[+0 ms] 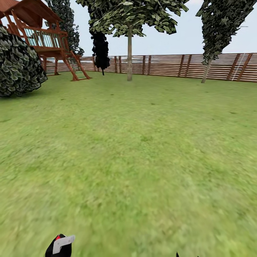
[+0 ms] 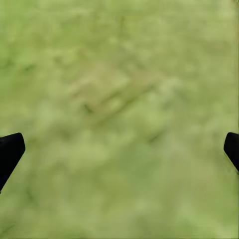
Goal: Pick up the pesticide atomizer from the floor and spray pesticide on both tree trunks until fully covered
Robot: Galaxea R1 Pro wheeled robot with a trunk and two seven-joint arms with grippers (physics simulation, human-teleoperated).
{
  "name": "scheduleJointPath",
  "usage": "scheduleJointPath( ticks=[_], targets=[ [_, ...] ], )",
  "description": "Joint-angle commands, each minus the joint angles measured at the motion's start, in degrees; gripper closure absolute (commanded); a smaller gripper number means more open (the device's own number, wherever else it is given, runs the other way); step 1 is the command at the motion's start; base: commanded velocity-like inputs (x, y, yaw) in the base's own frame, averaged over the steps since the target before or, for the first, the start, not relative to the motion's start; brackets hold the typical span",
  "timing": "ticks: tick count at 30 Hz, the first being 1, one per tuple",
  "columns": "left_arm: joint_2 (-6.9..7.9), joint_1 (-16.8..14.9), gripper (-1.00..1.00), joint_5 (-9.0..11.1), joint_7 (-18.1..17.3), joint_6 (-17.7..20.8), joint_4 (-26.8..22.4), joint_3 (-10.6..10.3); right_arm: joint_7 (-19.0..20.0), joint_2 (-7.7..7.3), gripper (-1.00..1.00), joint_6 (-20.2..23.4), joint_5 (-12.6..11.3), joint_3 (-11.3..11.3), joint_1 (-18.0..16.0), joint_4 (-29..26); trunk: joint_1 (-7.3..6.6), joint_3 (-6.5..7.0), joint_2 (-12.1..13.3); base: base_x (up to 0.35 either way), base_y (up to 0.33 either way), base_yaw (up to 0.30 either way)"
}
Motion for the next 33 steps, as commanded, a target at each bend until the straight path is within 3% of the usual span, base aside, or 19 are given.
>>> scheduleJointPath(
  ticks=[1, 33],
  targets=[
    [-0.01, 0.00, 1.00, -0.01, -0.01, 0.00, -0.01, 0.00, 0.00, 0.00, -1.00, 0.00, 0.00, 0.00, 0.00, 0.00, 0.00, 0.00, 0.00, 0.328, -0.100, 0.000],
    [0.02, 0.00, 1.00, -0.01, 0.02, 0.00, -0.01, 0.05, 0.01, 0.00, -1.00, 0.00, 0.00, 0.00, 0.00, 0.00, 0.00, 0.00, 0.00, 0.325, -0.103, 0.000]
  ],
)
